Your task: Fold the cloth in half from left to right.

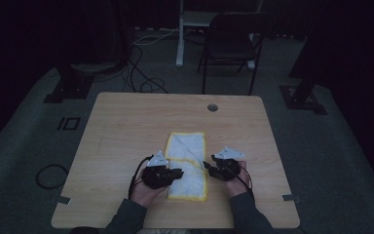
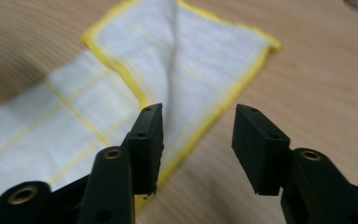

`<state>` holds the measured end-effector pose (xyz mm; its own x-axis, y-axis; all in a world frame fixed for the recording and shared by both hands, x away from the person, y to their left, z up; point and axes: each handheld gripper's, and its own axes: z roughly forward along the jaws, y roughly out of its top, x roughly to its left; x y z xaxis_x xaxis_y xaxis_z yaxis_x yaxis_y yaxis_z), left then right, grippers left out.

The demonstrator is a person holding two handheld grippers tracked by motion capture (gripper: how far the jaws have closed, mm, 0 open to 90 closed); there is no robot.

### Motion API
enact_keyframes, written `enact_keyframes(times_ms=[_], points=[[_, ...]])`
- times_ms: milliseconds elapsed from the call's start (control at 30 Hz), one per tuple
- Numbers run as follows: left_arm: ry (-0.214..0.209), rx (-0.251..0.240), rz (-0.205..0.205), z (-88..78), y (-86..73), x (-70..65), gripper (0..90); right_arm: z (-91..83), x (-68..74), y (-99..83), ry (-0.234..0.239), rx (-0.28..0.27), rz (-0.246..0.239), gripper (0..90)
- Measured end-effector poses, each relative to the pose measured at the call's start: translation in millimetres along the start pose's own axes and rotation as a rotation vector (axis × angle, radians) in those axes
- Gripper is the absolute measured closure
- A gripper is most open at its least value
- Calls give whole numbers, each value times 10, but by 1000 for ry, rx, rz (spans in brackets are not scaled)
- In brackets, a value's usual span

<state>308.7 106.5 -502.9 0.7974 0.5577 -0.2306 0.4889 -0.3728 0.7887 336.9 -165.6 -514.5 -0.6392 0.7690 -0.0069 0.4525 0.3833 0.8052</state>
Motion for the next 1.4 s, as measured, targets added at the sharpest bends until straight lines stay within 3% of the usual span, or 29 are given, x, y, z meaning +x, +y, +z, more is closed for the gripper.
enact_keyframes(times_ms=[67, 200, 267, 467, 700, 900, 1067, 1267, 1300, 1400], points=[[34, 16, 9, 15, -73, 30, 839, 4, 46, 51, 12, -18, -32, 565], [63, 29, -16, 23, -193, 121, 836, 49, 122, 134, 22, -24, -74, 600], [58, 28, -36, 23, -244, 166, 834, 87, 154, 167, 32, -29, -85, 629], [74, 48, -26, 72, -314, 182, 792, 239, 307, 275, 79, -27, -168, 660], [129, 64, 32, 129, -343, 133, 729, 440, 406, 402, 91, -13, -187, 669], [146, 76, 51, 160, -359, 111, 703, 708, 558, 502, 115, 33, -249, 642], [151, 72, 43, 171, -370, 107, 705, 920, 587, 513, 120, 94, -255, 597], [169, 76, 60, 182, -371, 81, 705, 1011, 575, 518, 128, 114, -268, 589], [171, 76, 66, 185, -372, 76, 705, 1018, 573, 521, 130, 116, -267, 597], [173, 74, 68, 188, -374, 74, 705, 1034, 546, 545, 139, 122, -271, 742]])
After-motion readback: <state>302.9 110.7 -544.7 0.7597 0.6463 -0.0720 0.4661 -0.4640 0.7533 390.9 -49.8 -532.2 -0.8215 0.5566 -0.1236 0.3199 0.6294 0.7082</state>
